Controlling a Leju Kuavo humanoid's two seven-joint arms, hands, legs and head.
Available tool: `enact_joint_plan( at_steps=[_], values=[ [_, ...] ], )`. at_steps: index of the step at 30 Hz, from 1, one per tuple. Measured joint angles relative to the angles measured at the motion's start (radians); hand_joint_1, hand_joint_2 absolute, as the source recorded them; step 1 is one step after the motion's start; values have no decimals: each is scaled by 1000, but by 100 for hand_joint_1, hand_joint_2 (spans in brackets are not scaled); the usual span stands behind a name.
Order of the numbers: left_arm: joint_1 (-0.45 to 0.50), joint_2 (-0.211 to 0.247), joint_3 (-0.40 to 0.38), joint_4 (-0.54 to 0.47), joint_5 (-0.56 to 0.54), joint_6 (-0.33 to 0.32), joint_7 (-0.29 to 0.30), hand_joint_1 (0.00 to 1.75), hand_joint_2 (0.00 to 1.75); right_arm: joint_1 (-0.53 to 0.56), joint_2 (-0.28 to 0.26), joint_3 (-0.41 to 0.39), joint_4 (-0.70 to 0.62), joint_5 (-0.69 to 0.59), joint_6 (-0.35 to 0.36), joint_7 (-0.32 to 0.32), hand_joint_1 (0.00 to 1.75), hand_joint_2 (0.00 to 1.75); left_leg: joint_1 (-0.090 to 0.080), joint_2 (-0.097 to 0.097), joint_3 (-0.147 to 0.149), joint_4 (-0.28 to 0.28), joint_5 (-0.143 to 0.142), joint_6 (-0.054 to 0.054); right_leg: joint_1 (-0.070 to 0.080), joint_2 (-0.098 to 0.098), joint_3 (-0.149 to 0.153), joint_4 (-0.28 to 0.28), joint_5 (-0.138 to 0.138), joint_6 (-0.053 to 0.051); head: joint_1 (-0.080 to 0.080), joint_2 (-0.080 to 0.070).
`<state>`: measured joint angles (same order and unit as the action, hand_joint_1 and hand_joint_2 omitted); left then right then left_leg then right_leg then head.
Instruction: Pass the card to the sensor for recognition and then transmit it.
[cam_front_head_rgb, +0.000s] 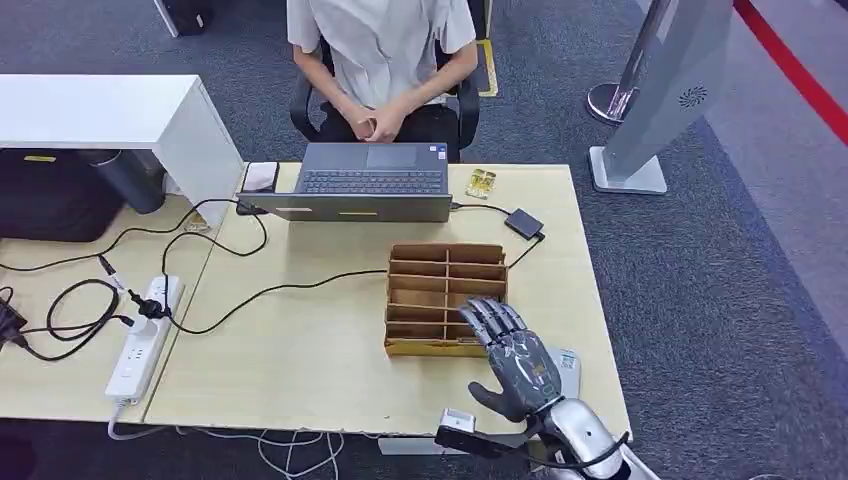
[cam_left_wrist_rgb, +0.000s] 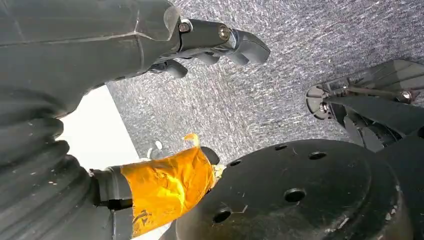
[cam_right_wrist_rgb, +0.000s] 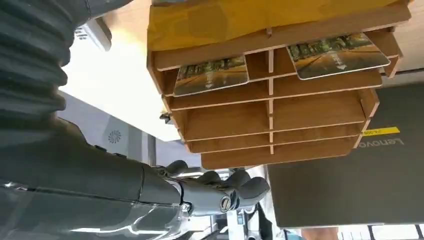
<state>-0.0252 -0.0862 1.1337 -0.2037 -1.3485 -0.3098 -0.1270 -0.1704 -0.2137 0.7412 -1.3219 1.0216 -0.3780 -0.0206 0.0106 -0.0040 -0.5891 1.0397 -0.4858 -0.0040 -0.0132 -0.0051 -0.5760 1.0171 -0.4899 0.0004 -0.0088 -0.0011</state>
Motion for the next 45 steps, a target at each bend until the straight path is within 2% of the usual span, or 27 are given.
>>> enact_joint_plan(
  at_steps=[23, 31, 45],
  values=[
    [0, 1, 1, 0, -2, -1, 9, 0, 175, -52, 61, 3, 162, -12, -35, 18, 0, 175, 0, 0, 0, 0, 0, 0, 0, 0, 0, 0, 0, 0, 0, 0],
    [0, 1, 8, 0, -1, 1, 11, 0, 175, -51, 61, -3, 163, -8, -45, 18, 0, 175, 0, 0, 0, 0, 0, 0, 0, 0, 0, 0, 0, 0, 0, 0],
    [0, 1, 26, 0, 2, 8, 11, 0, 175, -24, 42, -67, 85, -9, -63, 28, 0, 175, 0, 0, 0, 0, 0, 0, 0, 0, 0, 0, 0, 0, 0, 0]
  ],
)
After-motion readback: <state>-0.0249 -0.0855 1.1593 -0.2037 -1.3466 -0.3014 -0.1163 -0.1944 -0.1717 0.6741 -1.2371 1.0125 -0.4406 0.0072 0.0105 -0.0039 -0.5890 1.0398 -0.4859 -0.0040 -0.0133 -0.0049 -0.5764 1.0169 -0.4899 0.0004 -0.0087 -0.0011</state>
